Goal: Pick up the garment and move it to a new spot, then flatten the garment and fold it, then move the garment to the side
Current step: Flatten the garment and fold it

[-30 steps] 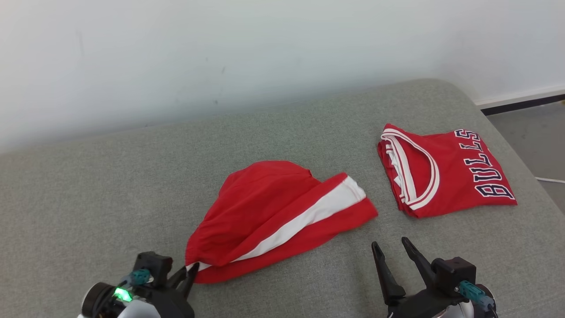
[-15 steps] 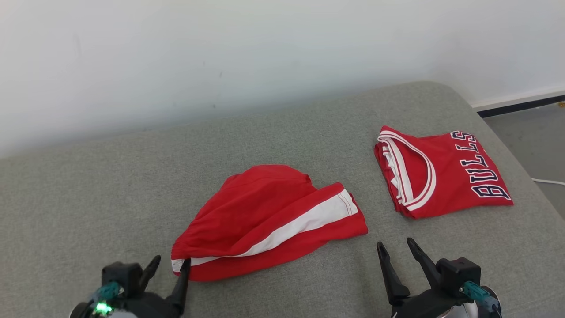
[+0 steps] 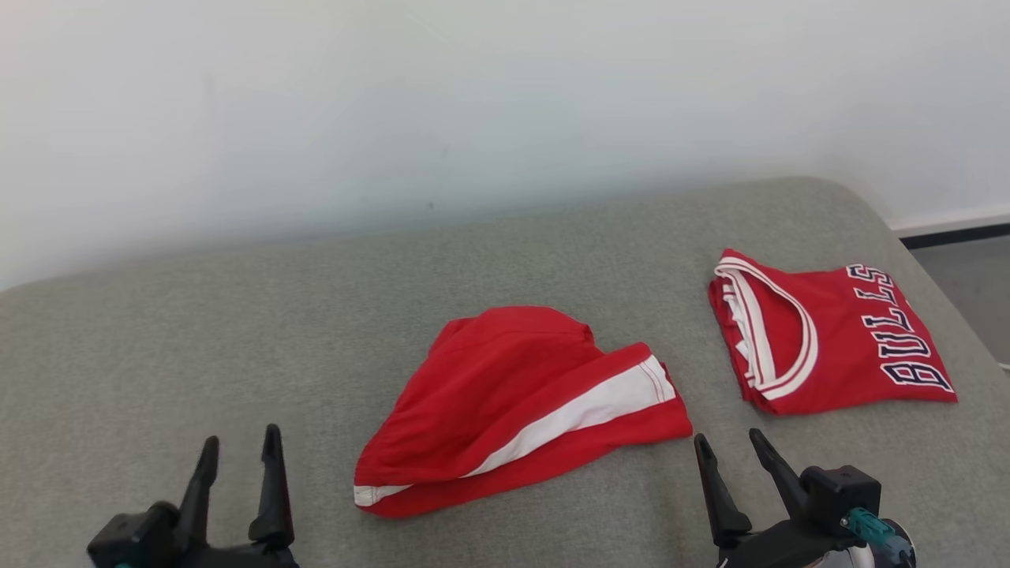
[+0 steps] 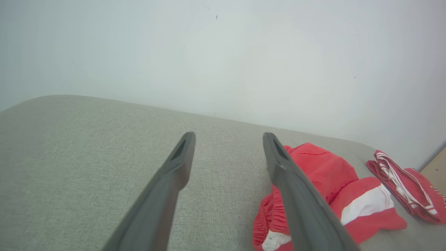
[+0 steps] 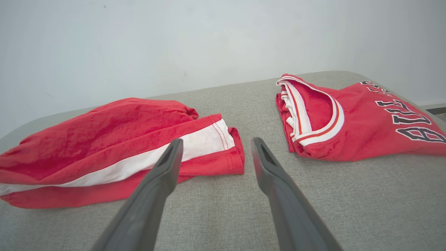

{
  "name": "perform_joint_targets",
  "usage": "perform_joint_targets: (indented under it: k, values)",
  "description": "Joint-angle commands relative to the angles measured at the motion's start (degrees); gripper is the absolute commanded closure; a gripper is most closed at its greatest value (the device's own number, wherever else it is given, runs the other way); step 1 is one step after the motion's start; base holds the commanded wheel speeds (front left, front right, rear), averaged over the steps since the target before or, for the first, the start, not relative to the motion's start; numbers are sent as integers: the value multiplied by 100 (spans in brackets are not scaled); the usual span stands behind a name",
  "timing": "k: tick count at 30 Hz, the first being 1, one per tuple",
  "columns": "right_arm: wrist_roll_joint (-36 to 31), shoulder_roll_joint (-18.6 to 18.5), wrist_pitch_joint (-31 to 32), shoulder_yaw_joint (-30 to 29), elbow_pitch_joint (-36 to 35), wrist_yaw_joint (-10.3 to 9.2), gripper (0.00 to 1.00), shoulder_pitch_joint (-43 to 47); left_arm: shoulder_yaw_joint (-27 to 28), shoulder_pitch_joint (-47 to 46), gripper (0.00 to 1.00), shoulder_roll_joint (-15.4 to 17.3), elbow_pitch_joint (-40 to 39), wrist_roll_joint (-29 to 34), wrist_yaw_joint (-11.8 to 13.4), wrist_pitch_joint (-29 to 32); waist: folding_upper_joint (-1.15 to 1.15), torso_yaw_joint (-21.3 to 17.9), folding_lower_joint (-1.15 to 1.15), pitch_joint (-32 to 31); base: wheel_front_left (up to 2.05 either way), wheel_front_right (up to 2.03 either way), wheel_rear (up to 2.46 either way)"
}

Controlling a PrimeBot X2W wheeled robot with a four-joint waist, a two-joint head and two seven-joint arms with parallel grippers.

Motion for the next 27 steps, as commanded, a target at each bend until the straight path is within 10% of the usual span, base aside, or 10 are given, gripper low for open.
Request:
perform_joint_targets:
  k: [1,27]
  values:
    - [-51,-6,-32,-31,-20,-15,0,80,185,207,0,-122,-180,207,-17,-14,0,136,0,-100,0,0,0]
    - [-35,-6,-44,66,57,-15,0,187,1277,944,0,-847,95,1348,-631,-12,0,456,0,-348,0,0,0]
